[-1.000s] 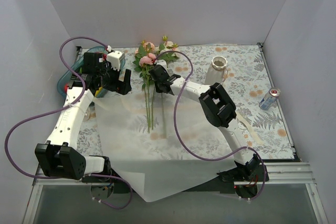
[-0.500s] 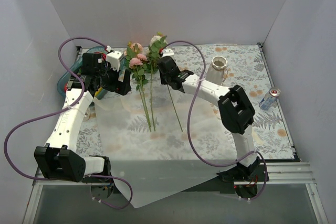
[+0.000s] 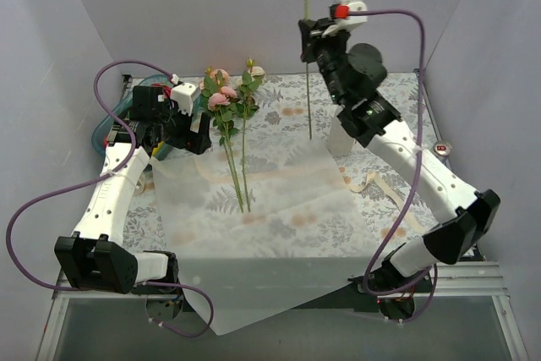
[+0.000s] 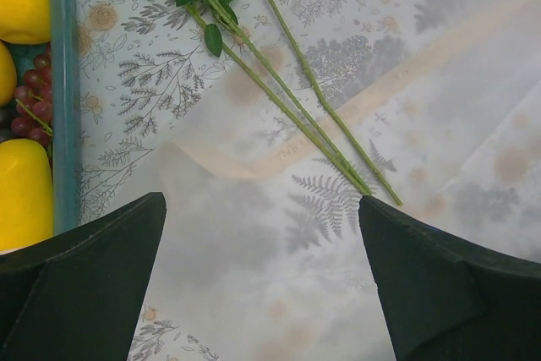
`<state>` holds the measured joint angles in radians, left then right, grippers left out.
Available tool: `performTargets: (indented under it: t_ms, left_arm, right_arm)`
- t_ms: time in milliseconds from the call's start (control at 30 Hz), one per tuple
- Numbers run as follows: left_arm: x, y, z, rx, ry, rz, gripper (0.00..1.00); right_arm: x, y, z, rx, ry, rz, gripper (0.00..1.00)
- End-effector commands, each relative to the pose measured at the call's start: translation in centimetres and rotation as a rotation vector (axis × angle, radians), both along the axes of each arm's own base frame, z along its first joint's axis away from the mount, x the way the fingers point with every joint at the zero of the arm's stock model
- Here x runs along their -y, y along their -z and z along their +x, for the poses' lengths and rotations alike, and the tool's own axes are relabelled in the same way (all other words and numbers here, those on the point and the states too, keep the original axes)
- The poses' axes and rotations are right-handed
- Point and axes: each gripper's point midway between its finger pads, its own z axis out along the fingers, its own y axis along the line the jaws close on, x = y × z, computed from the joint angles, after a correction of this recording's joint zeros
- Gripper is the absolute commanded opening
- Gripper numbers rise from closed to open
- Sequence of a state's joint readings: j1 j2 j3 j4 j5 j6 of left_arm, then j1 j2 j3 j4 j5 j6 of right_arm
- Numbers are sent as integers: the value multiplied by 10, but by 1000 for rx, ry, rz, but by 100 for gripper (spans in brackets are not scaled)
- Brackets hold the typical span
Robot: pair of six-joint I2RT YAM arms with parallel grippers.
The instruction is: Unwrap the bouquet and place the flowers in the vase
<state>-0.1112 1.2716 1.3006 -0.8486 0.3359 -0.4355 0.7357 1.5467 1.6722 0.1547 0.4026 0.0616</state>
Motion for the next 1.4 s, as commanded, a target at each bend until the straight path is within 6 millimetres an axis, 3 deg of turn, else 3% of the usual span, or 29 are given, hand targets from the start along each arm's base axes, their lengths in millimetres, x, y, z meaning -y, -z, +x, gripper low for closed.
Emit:
performTargets:
  t_ms: [0,167,333,633,1000,1267,1367]
  left_arm:
    - [4,-20,-5,46,14,-27,98]
    - [4,-18,-7,47,18,-29,98]
    - [4,-15,-8,43,18,-27,98]
    - [5,-14,-10,45,34,-24,98]
    - [4,-13,-7,34,35,-13,98]
    - [0,-16,-7,41,31,7,98]
    - [0,-16,-7,44,33,9,98]
  right_arm:
    - [47,-94,-30,417,34,51,1]
    - [91,-132,-52,654,116,35,1]
    - [123,-134,-43,674,168,41,1]
    - [154,-120,-28,707,216,10,1]
    - [167,-69,-6,666,213,88,1]
    - [168,-75,-3,686,203,109,1]
    - [168,-65,1,664,203,106,1]
